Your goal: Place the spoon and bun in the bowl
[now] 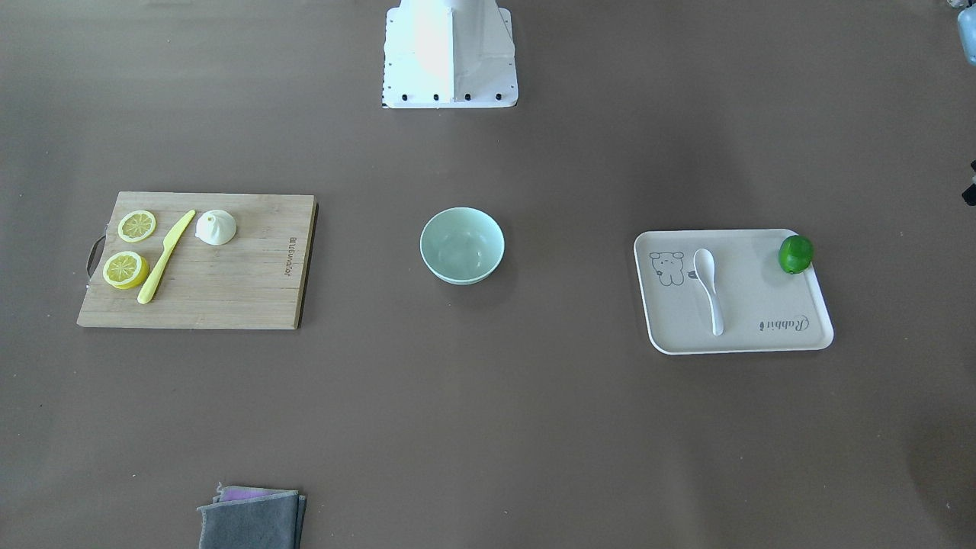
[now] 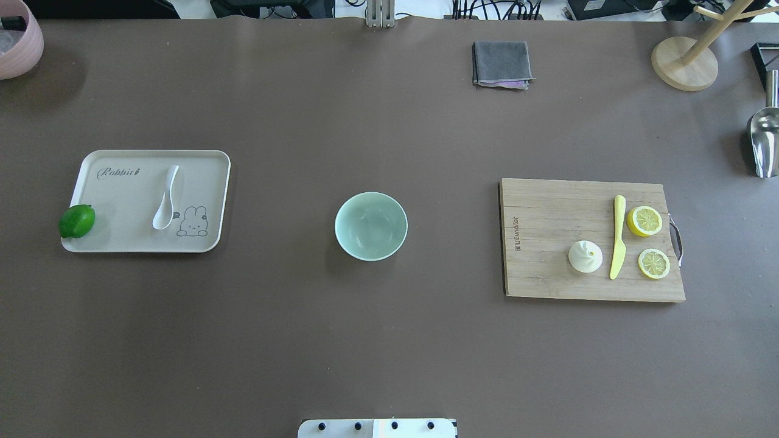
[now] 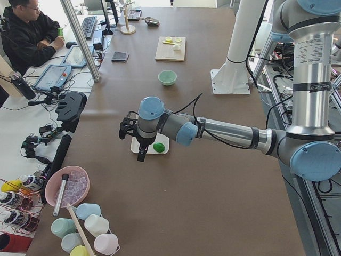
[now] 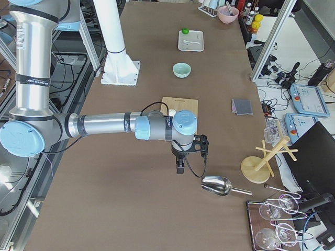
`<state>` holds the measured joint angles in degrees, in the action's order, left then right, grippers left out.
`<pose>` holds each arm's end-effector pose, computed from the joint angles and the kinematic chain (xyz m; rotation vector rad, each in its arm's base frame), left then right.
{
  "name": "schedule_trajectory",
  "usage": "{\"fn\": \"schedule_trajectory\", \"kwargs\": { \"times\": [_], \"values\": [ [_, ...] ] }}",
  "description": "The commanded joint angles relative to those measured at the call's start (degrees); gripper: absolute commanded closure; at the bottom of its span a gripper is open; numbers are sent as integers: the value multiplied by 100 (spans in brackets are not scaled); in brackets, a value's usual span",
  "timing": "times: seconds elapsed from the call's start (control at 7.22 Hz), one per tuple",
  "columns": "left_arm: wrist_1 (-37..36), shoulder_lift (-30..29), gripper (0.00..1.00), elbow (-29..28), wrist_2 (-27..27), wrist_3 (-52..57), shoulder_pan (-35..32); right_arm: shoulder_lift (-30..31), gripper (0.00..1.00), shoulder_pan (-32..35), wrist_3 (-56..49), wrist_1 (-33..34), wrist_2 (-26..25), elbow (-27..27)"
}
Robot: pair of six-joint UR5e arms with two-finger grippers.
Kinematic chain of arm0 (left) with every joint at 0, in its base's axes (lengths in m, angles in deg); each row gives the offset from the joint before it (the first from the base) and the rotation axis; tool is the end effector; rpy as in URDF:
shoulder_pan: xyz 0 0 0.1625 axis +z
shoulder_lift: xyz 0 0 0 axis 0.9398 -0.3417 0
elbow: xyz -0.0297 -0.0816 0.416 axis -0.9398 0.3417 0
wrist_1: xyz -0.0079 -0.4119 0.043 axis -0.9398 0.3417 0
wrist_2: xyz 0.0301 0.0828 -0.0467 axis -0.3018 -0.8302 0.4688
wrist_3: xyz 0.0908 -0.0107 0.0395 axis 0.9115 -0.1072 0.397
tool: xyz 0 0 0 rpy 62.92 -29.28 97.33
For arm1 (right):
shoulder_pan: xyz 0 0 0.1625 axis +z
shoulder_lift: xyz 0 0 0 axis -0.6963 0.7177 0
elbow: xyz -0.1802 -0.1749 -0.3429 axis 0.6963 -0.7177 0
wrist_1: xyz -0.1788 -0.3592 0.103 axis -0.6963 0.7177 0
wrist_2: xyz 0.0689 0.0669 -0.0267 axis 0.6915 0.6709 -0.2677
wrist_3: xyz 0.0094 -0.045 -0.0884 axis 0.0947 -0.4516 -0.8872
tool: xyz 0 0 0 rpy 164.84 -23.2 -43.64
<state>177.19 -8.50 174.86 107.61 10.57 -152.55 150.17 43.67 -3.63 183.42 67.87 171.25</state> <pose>-0.0003 -0.4881 0.5361 0.3040 0.8374 0.0451 0.0458 -0.4472 0.6117 0.0172 -0.7844 -0.0436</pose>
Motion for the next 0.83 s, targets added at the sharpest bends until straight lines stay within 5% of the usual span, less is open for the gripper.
{"fn": "schedule_trajectory", "kwargs": {
  "times": [0.0, 0.42, 0.69],
  "values": [
    [417, -309, 2, -159, -20, -36, 594, -6, 0, 0, 0, -2, 0, 33],
    [321, -1179, 2, -370, -107, -1151, 1315, -146, 0, -52, 0, 6, 43, 226],
    [365, -1496, 2, -477, -1097, -2594, 2045, -434, 0, -262, -17, 6, 263, 271]
  ]
}}
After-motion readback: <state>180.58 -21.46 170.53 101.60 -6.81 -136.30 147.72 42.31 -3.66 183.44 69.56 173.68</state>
